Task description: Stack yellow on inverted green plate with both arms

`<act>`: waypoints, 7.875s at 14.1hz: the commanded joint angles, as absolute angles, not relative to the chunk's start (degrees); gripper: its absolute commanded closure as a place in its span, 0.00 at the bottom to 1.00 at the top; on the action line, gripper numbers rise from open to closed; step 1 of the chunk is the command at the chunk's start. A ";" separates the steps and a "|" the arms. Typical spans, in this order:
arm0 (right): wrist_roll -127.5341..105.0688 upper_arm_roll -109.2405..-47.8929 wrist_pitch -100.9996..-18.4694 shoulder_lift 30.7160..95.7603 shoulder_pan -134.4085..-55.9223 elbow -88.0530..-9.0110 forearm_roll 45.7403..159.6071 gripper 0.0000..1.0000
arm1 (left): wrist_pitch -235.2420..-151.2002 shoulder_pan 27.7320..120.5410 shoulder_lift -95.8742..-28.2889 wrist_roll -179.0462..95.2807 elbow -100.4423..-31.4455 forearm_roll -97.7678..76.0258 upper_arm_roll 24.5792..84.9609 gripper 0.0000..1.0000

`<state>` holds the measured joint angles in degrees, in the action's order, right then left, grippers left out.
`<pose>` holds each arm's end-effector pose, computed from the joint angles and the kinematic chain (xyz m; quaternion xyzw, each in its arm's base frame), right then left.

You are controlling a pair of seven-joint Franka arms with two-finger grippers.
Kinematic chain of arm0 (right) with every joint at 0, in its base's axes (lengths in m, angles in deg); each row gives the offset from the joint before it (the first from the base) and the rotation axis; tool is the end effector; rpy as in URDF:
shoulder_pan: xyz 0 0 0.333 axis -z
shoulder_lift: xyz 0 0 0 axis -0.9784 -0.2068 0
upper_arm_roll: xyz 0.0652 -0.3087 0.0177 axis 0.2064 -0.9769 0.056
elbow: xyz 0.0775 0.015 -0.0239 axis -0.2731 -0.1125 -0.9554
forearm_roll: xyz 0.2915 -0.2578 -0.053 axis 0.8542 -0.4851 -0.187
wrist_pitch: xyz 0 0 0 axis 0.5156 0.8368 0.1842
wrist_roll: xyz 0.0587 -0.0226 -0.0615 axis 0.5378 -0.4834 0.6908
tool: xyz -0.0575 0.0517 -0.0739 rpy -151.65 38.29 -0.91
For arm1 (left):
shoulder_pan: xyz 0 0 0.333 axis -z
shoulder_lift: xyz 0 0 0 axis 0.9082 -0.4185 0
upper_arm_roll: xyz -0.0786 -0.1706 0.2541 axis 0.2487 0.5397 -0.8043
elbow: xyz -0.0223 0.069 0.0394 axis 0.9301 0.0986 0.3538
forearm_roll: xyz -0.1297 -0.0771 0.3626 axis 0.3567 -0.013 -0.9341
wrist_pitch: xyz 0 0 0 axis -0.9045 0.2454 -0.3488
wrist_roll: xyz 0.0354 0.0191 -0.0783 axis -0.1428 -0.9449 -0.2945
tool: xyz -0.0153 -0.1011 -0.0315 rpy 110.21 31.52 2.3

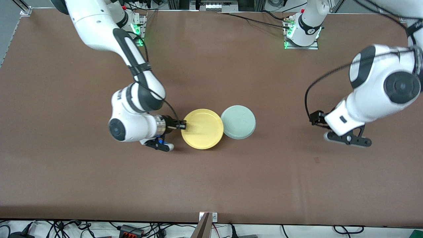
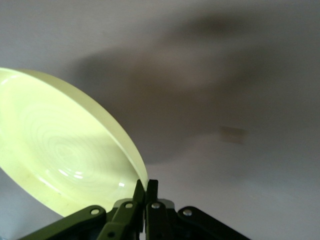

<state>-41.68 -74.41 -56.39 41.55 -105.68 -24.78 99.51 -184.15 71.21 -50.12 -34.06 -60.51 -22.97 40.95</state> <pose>0.6389 0.3613 0.2655 -0.9578 0.1177 0.1720 0.1977 0.6247 -0.1062 0.4756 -0.9939 0.1093 -0.0023 0.0166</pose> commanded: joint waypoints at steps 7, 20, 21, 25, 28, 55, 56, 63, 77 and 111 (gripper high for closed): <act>-55.02 -75.05 -71.11 34.68 -118.58 -22.37 100.63 1.00 | -173.24 70.89 -36.17 -31.74 -64.19 -22.85 40.84 0.00; -56.87 -74.79 -70.50 34.67 -121.31 -24.04 103.18 1.00 | -182.23 65.61 -32.51 -32.00 -71.35 -16.79 40.75 0.00; -56.52 -74.79 -70.50 34.67 -121.31 -24.48 103.18 1.00 | -181.97 65.61 -32.51 -32.00 -71.17 -16.96 40.75 0.00; -57.05 -74.79 -70.50 34.85 -120.96 -25.45 104.05 0.10 | -180.22 65.61 -33.03 -31.92 -69.51 -17.14 40.66 0.00; -56.87 -75.40 -70.15 36.77 -120.34 -25.01 104.06 0.00 | -179.51 65.35 -33.12 -31.65 -69.50 -17.14 40.14 0.00; -19.45 -85.53 -39.92 68.67 -85.75 -27.47 72.07 0.00 | -176.08 66.14 -34.00 -31.56 -65.55 -19.07 41.10 0.00; -17.43 -84.47 -39.74 69.29 -83.63 -27.47 72.07 0.00 | -176.08 66.14 -34.00 -31.56 -65.55 -19.07 41.02 0.00; -13.63 -79.29 -37.81 75.27 -78.69 -27.64 67.95 0.00 | -176.08 66.14 -34.00 -31.56 -65.55 -19.07 41.02 0.00; -14.07 -74.96 -41.76 90.22 -76.49 -48.74 62.75 0.00 | -176.08 66.05 -34.26 -31.21 -64.93 -19.25 41.01 0.00; -13.80 -75.40 -42.47 95.23 -76.57 -55.86 62.49 0.00 | -175.99 66.23 -34.26 -31.56 -64.93 -19.25 41.10 0.00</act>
